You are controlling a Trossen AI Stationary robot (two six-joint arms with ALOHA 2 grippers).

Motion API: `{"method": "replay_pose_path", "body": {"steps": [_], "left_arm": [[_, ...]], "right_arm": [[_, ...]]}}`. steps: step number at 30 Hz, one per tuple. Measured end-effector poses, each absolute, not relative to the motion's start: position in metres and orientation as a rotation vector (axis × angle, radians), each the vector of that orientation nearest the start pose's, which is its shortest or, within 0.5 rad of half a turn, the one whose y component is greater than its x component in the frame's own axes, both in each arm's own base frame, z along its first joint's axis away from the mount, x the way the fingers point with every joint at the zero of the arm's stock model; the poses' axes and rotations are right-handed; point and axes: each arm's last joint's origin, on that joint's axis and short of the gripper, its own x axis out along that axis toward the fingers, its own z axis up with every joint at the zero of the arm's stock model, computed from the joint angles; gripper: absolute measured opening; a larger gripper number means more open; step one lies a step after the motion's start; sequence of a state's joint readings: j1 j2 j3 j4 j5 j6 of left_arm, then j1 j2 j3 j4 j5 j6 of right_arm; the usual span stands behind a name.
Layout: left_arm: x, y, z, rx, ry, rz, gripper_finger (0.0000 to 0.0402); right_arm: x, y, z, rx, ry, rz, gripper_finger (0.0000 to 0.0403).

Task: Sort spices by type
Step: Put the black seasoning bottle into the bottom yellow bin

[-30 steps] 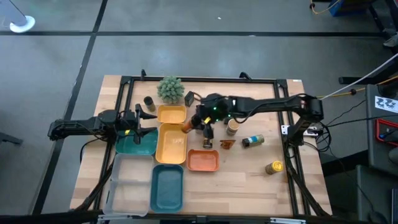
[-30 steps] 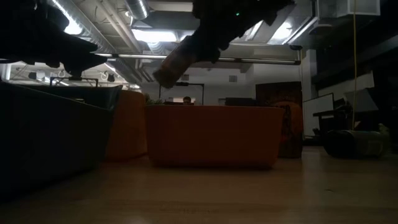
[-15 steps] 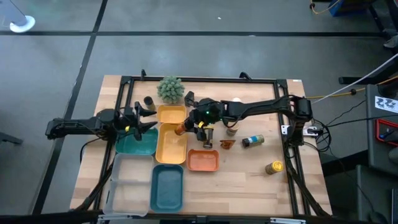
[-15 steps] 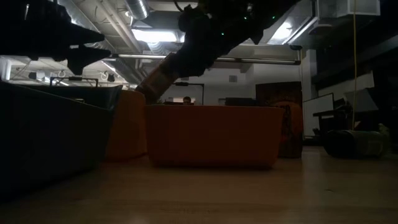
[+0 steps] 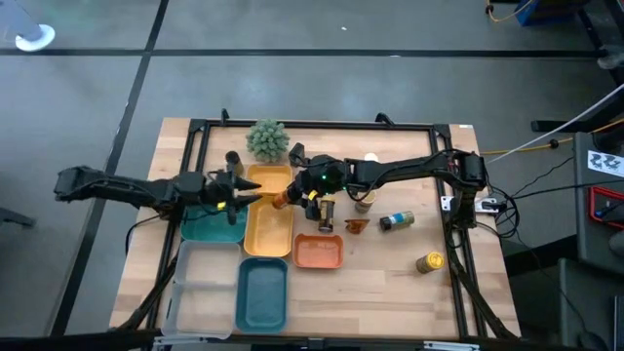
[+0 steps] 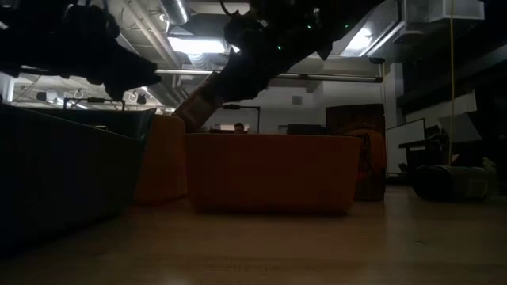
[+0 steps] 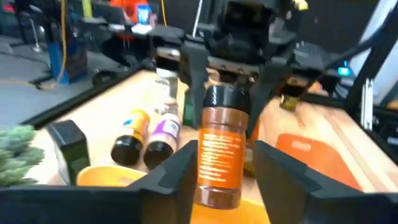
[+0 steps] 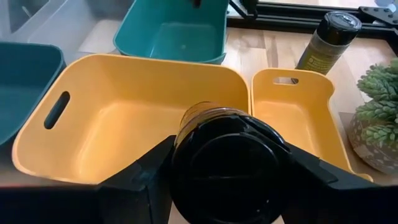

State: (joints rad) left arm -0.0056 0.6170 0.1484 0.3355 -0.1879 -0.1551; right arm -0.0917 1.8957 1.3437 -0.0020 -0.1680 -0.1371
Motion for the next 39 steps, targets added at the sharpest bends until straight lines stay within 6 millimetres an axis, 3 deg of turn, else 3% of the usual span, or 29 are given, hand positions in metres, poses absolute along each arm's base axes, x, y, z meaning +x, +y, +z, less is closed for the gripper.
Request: {"method": "replay_pose_path", "body": {"steps": [10, 16, 28, 39], "left_arm": [[0.184, 0.002, 0.19, -0.124, 0.276, 0.196, 0.0048], [0.193, 0.003, 0.184, -0.116, 0.331, 0.237, 0.0006], [0.194, 0.003, 0.172, -0.194, 0.411, 0.263, 0.0002], [0.2, 0.002, 0.155, -0.217, 0.499, 0.283, 0.0004]], "right_arm": [[0.425, -0.034, 0.225, -0.061, 0.547, 0.112, 0.0214], [0.424, -0.034, 0.224, -0.058, 0.563, 0.113, 0.0214], [0.424, -0.034, 0.223, -0.058, 0.564, 0.113, 0.0214], [0.43, -0.034, 0.207, -0.052, 0.591, 0.123, 0.0214]]}}
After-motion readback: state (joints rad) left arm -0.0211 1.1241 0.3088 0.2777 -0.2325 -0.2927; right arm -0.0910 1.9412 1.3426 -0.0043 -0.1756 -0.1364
